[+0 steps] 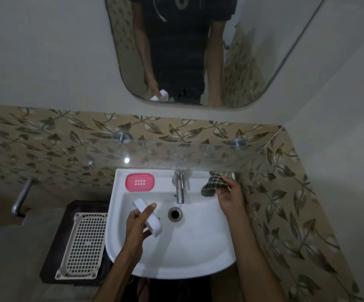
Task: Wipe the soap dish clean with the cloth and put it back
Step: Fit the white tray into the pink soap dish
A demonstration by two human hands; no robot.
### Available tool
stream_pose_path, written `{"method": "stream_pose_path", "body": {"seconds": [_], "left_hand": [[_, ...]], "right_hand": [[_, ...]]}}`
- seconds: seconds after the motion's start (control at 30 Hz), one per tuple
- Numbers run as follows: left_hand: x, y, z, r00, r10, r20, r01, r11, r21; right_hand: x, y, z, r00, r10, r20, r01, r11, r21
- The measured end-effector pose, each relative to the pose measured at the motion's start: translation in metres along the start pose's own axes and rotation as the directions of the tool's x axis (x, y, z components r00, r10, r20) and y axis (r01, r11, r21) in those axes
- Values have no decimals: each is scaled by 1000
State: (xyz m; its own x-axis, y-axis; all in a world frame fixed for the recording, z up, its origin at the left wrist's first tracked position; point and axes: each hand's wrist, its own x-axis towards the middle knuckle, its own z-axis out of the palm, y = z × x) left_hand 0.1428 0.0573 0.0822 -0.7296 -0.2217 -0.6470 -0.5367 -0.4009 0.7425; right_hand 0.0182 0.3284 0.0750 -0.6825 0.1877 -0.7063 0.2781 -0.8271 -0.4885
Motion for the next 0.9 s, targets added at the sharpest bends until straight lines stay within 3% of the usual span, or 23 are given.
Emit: {"method": "stream_pose_path", "body": {"seconds": [0.13,0.2,0.23,0.3,0.37,0.4,0.53,0.63,0.73,0.8,0.83,0.9], "left_hand": [[6,1,0,998,2,-67,1,999,46],[14,-1,0,995,6,-103,3,996,89],[17,-1,0,992,19,-126,-6,995,104],[23,-5,0,986,30,-166,-4,987,159],[23,-4,5,978,55,-203,-19,984,178],[26,-6,6,973,61,-221,-20,983,183],[28,-13,13,964,90,-252,-36,977,211],[26,-15,16,956,94,-279,-31,974,224],[26,-13,20,953,113,-282,-43,969,243],[25,-12,23,950,114,-289,-36,965,261],[24,-9,25,947,117,-299,-32,961,275],[26,-7,27,942,127,-311,-33,956,292]], "right_hand": [[55,-18,-16,995,-78,-54,79,997,10],[87,-21,-26,979,-180,-94,154,960,-234],[103,-18,-30,960,-245,-132,170,891,-421],[126,-8,-38,867,-481,-130,216,599,-771],[122,6,-31,733,-677,57,290,235,-928],[122,14,-30,704,-691,164,318,100,-943],[122,47,-36,778,-425,463,323,-361,-875],[124,65,-42,782,-251,571,373,-545,-751],[127,57,-45,742,-229,630,392,-613,-686],[110,49,-44,700,-326,636,398,-561,-726],[89,48,-40,686,-382,619,412,-497,-764],[37,56,-32,676,-500,541,479,-259,-838]]}}
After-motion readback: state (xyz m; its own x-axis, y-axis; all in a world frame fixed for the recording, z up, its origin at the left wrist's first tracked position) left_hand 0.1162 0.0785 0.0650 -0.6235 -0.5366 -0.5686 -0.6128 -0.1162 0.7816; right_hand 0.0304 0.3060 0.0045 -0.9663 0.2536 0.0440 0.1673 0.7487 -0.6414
